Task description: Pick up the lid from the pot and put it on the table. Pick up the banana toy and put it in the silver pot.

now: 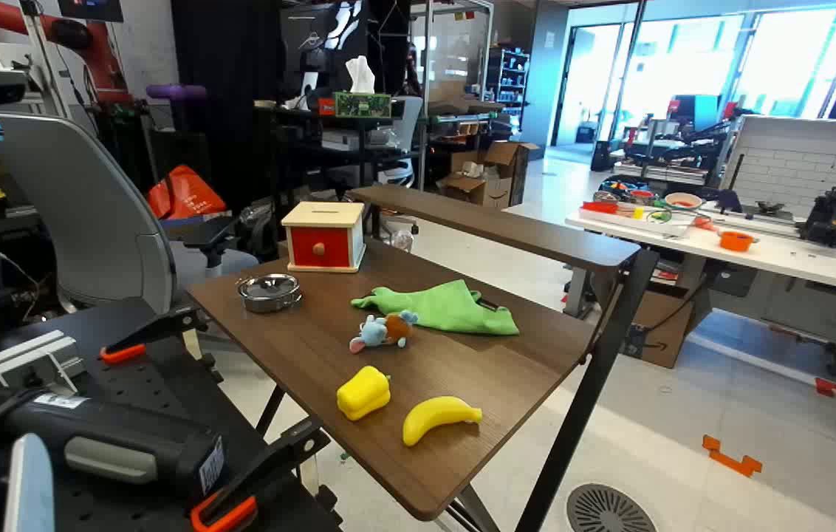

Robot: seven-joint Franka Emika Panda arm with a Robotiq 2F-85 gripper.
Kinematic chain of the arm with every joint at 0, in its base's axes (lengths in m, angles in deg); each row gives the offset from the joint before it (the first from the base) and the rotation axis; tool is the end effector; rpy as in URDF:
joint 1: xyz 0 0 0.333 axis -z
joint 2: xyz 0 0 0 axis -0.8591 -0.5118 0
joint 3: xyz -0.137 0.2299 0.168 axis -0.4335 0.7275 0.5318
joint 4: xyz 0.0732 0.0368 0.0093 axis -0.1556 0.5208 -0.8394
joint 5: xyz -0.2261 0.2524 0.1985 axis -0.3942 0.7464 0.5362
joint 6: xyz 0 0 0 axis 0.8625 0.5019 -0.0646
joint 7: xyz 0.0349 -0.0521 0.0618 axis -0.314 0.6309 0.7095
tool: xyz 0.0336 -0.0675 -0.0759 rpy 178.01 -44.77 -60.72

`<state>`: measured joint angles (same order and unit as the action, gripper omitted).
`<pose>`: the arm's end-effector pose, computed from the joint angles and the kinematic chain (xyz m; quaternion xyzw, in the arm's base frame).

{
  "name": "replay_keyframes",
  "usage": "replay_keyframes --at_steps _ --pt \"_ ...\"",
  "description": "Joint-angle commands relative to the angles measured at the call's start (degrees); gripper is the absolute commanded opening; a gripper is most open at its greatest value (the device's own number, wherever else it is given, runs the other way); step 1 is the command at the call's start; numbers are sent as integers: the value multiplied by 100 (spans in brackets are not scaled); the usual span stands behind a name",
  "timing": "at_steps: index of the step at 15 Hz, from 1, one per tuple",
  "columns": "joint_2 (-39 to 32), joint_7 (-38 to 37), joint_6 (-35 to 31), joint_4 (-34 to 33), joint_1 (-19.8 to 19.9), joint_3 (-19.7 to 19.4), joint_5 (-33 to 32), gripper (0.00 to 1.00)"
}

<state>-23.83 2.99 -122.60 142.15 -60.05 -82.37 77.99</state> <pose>0.3663 0.0033 0.4748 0.9998 0.0096 -0.0072 0.0128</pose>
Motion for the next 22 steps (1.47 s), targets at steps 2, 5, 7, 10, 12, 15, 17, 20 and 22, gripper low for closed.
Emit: replay_keyframes --at_steps 2,5,7,10,12,15,17,20,22 --pt "-2 8 13 -10 20 18 12 100" --pt "-2 8 13 -10 20 18 12 100" --pt "-2 8 13 -10 20 18 12 100" --pt "-2 8 13 -10 20 18 12 100" --pt "-2 8 13 -10 20 18 12 100" --pt "-207 90 -124 9 -31 174 -255 100" --pt "-449 102 -493 64 -110 312 -369 100" --pt "-1076 256 -1309 75 -316 496 -415 100" --pt "-1610 422 -1924 26 -500 599 -419 100"
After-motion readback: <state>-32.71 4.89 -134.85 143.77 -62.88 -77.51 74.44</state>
